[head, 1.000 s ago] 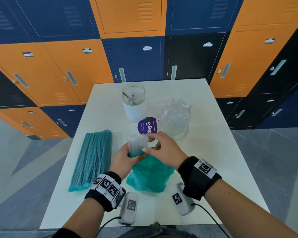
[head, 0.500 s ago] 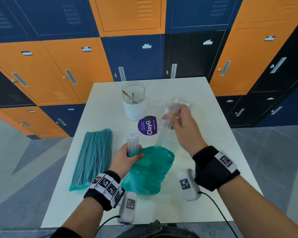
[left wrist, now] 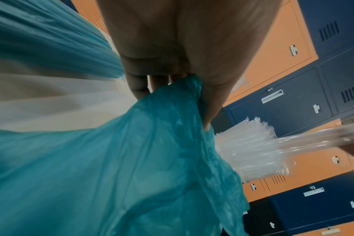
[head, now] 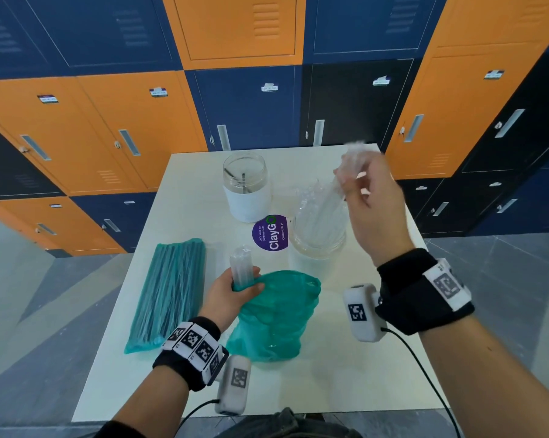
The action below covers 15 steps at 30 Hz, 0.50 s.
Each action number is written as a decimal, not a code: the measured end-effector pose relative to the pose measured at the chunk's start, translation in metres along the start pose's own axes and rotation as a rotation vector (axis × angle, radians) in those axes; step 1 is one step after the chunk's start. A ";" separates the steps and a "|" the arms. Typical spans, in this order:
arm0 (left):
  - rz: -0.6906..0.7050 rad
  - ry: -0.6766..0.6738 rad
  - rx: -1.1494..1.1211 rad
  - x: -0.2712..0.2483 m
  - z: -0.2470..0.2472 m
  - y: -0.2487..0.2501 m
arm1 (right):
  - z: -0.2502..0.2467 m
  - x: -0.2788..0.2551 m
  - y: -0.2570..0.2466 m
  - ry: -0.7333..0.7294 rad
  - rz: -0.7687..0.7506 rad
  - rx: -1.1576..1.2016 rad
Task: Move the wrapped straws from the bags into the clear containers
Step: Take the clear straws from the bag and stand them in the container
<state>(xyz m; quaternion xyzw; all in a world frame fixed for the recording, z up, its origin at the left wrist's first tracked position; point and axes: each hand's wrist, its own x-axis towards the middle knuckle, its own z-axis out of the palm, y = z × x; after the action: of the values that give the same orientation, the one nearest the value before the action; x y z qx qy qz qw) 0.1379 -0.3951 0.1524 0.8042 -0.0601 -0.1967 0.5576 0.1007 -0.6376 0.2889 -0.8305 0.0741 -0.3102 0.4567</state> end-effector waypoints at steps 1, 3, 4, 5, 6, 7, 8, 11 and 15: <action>0.004 -0.002 -0.006 0.000 0.000 0.000 | 0.005 -0.003 0.009 -0.042 0.042 -0.032; 0.014 -0.001 0.001 -0.001 -0.001 0.000 | 0.016 -0.011 0.030 -0.123 0.095 -0.184; 0.017 -0.001 -0.002 -0.001 -0.001 0.000 | 0.020 -0.015 0.039 -0.154 0.092 -0.300; 0.019 -0.002 -0.015 -0.001 -0.001 0.000 | 0.023 -0.018 0.046 -0.185 0.083 -0.414; 0.020 -0.003 -0.030 -0.001 -0.001 0.000 | 0.026 -0.021 0.050 -0.212 0.076 -0.497; 0.025 -0.005 -0.035 -0.002 -0.001 0.000 | 0.027 -0.022 0.052 -0.234 0.076 -0.536; 0.031 -0.007 -0.027 -0.002 -0.001 0.000 | 0.029 -0.024 0.053 -0.241 0.080 -0.527; 0.057 -0.002 0.065 0.000 -0.003 -0.003 | 0.031 -0.025 0.047 -0.174 0.082 -0.359; 0.056 -0.001 0.093 0.001 -0.002 -0.005 | 0.042 -0.025 0.051 -0.124 -0.028 -0.391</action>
<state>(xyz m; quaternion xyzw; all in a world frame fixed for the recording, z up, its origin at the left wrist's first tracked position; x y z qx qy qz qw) 0.1394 -0.3918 0.1483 0.8271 -0.0918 -0.1783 0.5251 0.1133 -0.6266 0.2201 -0.9218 0.0933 -0.2443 0.2861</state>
